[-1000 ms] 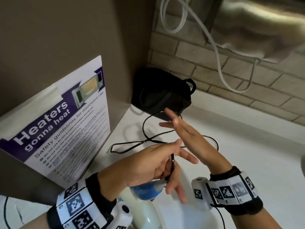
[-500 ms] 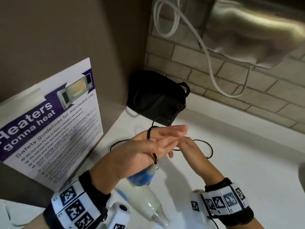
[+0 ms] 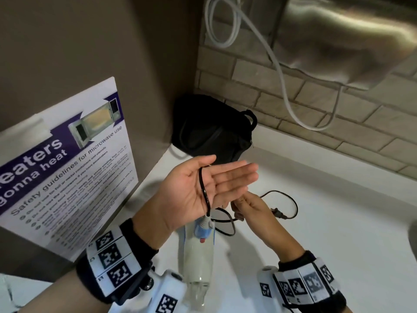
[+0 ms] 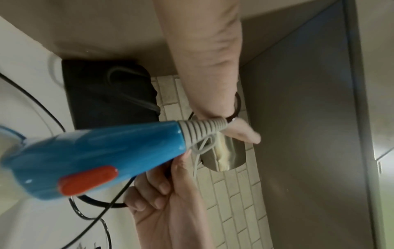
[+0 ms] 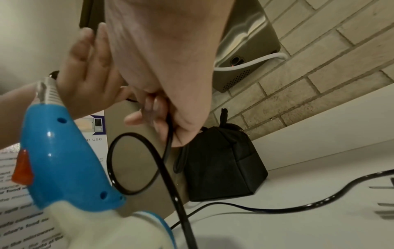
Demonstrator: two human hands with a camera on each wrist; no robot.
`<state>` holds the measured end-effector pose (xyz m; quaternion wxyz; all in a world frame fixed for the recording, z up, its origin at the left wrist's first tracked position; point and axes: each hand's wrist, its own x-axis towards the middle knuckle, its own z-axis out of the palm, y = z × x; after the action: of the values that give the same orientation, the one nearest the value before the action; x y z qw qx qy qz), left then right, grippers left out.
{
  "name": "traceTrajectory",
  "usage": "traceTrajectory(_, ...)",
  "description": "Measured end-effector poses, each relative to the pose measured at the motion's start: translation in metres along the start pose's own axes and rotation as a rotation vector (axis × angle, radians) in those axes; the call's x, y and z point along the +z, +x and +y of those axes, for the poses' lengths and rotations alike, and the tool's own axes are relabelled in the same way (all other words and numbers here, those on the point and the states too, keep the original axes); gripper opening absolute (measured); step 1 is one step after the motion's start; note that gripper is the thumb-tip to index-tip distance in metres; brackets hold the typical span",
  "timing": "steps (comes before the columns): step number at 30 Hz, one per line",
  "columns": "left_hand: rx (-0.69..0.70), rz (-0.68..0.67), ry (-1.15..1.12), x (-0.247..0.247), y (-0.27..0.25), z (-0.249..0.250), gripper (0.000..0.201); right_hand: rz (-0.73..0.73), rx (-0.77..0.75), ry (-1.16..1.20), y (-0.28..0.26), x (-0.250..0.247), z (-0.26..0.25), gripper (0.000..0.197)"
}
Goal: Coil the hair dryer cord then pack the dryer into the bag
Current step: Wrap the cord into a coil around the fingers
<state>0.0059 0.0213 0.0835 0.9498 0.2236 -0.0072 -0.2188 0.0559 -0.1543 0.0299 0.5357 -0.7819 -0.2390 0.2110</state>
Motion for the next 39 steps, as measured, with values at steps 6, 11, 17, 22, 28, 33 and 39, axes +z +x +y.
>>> traceTrajectory(6,0.042,-0.088,0.212,0.005,0.017,0.001,0.054,-0.067,0.0,0.013,0.0,0.011,-0.012,0.037)
traceTrajectory(11,0.097,-0.1,0.406,0.004,0.022,0.006,0.052,-0.111,-0.017,-0.014,-0.002,0.015,-0.02,0.033)
traceTrajectory(17,0.188,0.0,0.593,-0.006,0.019,0.021,0.051,-0.135,-0.108,-0.221,-0.014,0.015,-0.016,0.014)
traceTrajectory(22,0.199,0.032,0.722,-0.012,0.015,0.031,0.046,-0.13,-0.132,-0.368,-0.027,0.007,-0.011,0.017)
traceTrajectory(28,0.19,0.068,0.789,-0.014,0.015,0.037,0.044,-0.188,-0.107,-0.509,-0.044,-0.009,-0.023,0.016)
traceTrajectory(33,0.147,0.089,0.871,-0.012,0.016,0.035,0.043,-0.087,-0.278,-0.649,-0.041,-0.013,-0.048,0.014)
traceTrajectory(39,0.086,0.1,0.928,-0.011,0.01,0.04,0.042,0.111,-0.448,-0.671,-0.011,-0.012,-0.079,0.011)
